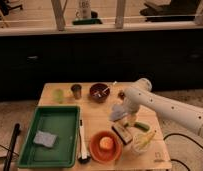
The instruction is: Place towel in tray
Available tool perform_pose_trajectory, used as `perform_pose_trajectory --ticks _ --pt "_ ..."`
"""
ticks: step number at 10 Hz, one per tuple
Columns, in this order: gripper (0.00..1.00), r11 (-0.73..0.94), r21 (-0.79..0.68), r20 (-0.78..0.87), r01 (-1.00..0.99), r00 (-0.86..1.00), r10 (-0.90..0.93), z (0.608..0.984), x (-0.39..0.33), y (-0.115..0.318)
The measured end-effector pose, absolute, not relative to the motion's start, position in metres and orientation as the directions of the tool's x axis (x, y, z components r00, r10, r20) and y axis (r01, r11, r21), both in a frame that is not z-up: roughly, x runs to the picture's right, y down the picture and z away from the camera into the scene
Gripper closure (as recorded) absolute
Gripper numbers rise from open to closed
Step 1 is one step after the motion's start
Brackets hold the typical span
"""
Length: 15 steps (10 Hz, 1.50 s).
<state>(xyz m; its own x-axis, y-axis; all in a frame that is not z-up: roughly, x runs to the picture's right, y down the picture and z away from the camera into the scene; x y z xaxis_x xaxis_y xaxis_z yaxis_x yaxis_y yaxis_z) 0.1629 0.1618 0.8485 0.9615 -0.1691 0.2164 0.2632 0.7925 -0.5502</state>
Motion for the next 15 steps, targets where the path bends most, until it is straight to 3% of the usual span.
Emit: perform_pose_trajectory --ticks 5,14,15 --pt "0.20 0.782 -0.533 0.246 0.322 0.944 -0.221 0.850 0.152 0.148" --pt "0.20 0.767 -0.536 0.272 0.353 0.932 -0.238 0.894 0.138 0.138" --pt "0.26 0.764 -0.540 0.277 0.354 0.932 -0.235 0.902 0.138 0.141"
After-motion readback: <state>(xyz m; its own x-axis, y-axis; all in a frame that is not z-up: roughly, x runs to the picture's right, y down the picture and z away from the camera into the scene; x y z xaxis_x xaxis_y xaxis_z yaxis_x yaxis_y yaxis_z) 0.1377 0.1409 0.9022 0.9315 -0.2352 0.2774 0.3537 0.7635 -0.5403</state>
